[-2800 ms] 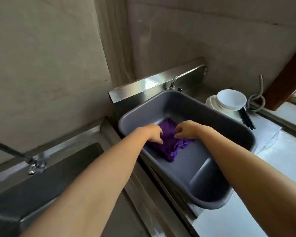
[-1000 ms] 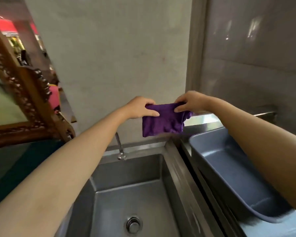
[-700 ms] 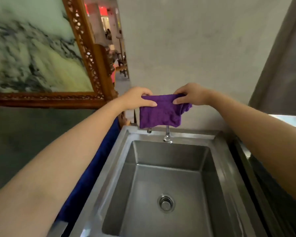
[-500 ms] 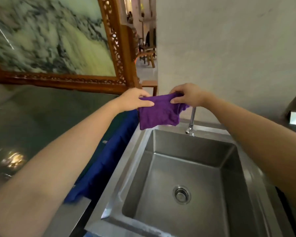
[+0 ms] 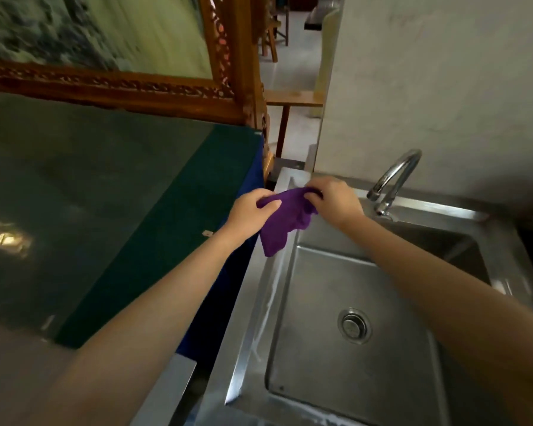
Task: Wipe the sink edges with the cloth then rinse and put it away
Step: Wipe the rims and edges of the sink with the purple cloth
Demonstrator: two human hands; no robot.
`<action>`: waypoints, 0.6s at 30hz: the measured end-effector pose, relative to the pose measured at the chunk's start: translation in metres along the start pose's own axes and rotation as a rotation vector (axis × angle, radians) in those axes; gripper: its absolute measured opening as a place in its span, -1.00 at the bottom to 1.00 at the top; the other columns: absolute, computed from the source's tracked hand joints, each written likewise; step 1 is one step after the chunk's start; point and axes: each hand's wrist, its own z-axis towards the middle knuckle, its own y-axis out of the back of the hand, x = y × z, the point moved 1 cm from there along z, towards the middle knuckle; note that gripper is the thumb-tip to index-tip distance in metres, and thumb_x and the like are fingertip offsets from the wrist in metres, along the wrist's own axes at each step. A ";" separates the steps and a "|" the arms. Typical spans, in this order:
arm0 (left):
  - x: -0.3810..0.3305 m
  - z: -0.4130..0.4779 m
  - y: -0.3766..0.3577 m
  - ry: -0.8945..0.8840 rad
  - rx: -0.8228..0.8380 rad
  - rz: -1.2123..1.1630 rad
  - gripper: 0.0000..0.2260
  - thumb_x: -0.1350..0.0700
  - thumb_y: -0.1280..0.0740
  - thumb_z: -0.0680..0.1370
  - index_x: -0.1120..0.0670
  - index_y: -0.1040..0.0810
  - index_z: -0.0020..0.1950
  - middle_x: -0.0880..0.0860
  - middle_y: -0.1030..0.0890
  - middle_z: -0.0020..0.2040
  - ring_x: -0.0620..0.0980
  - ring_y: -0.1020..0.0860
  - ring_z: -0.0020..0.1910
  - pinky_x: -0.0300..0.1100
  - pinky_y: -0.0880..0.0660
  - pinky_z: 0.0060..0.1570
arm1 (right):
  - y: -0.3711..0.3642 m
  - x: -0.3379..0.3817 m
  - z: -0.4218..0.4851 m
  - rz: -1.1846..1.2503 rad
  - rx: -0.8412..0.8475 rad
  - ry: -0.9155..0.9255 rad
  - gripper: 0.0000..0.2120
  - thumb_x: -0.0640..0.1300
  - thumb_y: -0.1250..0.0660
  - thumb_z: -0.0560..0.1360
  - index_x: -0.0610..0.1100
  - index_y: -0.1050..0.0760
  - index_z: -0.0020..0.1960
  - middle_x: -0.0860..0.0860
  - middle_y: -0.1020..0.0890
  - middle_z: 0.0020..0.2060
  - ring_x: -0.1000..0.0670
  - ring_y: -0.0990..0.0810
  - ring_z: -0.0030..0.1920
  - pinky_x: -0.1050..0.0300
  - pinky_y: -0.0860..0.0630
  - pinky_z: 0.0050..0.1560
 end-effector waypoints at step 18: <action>0.147 0.019 -0.080 -0.011 -0.080 0.447 -0.76 0.14 -0.30 0.54 0.20 -0.58 0.15 0.15 -0.61 0.11 0.16 -0.47 0.13 -0.01 -0.43 0.10 | -0.162 -0.045 0.012 0.367 -0.067 -0.377 -0.64 -0.17 -0.30 0.50 -0.17 -0.41 0.28 -0.15 -0.37 0.23 -0.14 -0.46 0.20 0.06 -0.44 0.24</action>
